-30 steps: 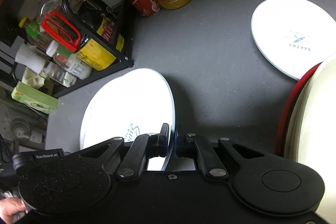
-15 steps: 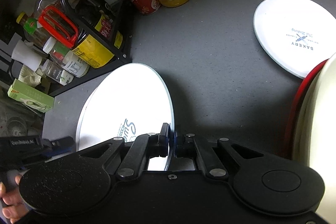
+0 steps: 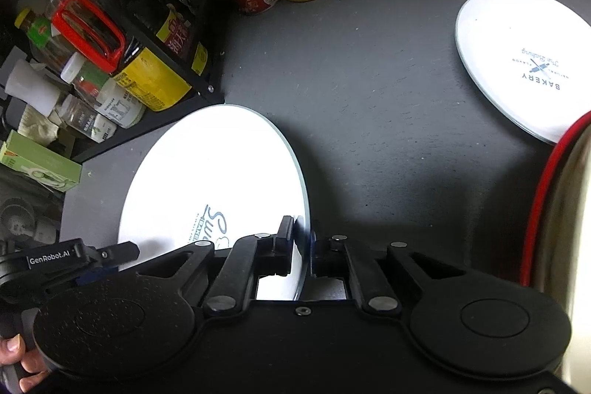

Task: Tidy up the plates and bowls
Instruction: 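Lower the 'Sweet' plate onto the gold-rimmed plate and open both grippers, then move both grippers toward the white plate printed 'BAKERY'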

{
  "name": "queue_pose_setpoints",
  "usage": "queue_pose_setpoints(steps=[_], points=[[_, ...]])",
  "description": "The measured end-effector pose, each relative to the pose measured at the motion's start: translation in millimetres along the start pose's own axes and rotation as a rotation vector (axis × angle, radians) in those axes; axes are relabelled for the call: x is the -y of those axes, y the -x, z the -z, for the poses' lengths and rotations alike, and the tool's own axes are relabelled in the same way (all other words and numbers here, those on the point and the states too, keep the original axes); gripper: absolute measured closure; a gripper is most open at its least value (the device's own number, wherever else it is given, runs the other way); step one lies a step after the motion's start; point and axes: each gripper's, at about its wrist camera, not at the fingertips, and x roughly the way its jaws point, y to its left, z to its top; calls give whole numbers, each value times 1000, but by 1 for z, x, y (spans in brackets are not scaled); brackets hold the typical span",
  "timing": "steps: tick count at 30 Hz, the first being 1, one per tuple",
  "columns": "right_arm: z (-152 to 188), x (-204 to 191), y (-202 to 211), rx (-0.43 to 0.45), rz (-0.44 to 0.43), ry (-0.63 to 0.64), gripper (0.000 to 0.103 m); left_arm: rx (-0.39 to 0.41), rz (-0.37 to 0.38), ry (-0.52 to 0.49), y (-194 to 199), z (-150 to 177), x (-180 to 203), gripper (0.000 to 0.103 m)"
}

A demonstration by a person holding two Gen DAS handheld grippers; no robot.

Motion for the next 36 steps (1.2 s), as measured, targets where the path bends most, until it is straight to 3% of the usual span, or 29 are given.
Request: queue_pose_setpoints(steps=[4, 15, 17, 21, 24, 27, 29, 34, 36], points=[[2, -3, -7, -17, 12, 7, 93, 15, 11, 39, -1, 0, -10, 68], [1, -5, -3, -30, 5, 16, 82, 39, -37, 44, 8, -4, -6, 69], [0, -5, 2, -32, -4, 11, 69, 61, -52, 39, 14, -5, -3, 64], [-2, -4, 13, -14, -10, 25, 58, 58, -52, 16, 19, -7, 10, 50], [-3, -5, 22, 6, -12, 38, 48, 75, -41, -23, 25, -6, 22, 32], [-5, -4, 32, 37, -10, 41, 30, 98, -10, -33, 35, -4, 30, 17], [-6, -1, 40, 65, -23, 25, 13, 128, -15, -51, 42, -3, 36, 11], [-10, 3, 53, 100, -42, 17, 0, 171, 2, -104, 55, -2, 51, 1], [-12, 2, 60, 129, -25, 30, 0, 183, -1, -126, 59, -3, 58, 1]])
